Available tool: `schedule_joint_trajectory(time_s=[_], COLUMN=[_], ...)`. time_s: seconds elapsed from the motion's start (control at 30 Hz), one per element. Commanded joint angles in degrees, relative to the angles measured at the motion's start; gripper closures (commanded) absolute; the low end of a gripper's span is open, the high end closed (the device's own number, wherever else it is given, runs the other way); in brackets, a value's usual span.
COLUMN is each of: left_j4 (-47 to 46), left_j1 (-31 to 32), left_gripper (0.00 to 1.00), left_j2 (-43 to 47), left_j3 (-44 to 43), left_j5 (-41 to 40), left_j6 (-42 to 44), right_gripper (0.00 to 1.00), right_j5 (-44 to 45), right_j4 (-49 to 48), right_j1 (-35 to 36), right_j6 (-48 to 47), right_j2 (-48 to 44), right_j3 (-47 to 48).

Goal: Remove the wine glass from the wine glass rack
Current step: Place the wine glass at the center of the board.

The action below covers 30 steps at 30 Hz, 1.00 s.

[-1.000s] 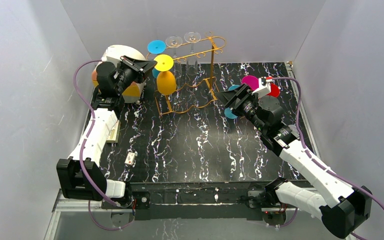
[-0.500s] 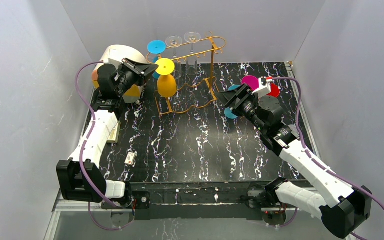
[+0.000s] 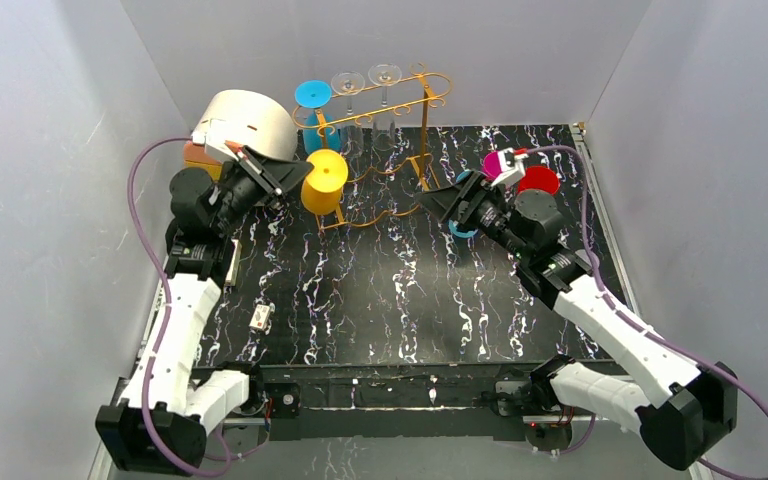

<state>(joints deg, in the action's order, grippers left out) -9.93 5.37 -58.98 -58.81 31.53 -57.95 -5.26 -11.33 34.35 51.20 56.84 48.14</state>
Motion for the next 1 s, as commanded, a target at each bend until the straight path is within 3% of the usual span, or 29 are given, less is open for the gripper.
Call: schedule_joint_trajectory(time_s=[0.0,0.27,0.53,0.73,0.9,0.97], left_j4=[-3.7,-13.4,-17.9,-18.1,-18.6,-18.7], left_j1=[-0.1,2.3,5.0,7.2,8.2,9.0], left_gripper=[1.0,1.0,1.0,1.0,1.0,1.0], left_j2=[4.5,10.5,11.5,11.9,12.1,11.8], left_j3=[6.3,18.9,20.8,21.8,22.3,22.3], left_j5=[9.1,16.6,16.6,15.9,13.9,13.9], left_j6=[5.0,3.7,1.6,2.0,1.3,1.6], right_gripper=[0.15,0.23,0.36,0.56,0.63,0.72], right_j5=[-12.8,-28.7,-29.7,-34.6,-37.2,-37.8], right_j4=[-6.7,-13.0,-8.9,-12.0,-12.8,-12.9], right_j1=[0.0,0.5,5.5,6.5,6.8,6.8], right_j6=[-3.6,-2.1,-6.3,-5.8,-5.6,-5.6], right_j2=[3.5,10.5,16.7,18.9,20.2,20.5], right_j3=[3.3,6.3,11.2,11.8,12.2,12.4])
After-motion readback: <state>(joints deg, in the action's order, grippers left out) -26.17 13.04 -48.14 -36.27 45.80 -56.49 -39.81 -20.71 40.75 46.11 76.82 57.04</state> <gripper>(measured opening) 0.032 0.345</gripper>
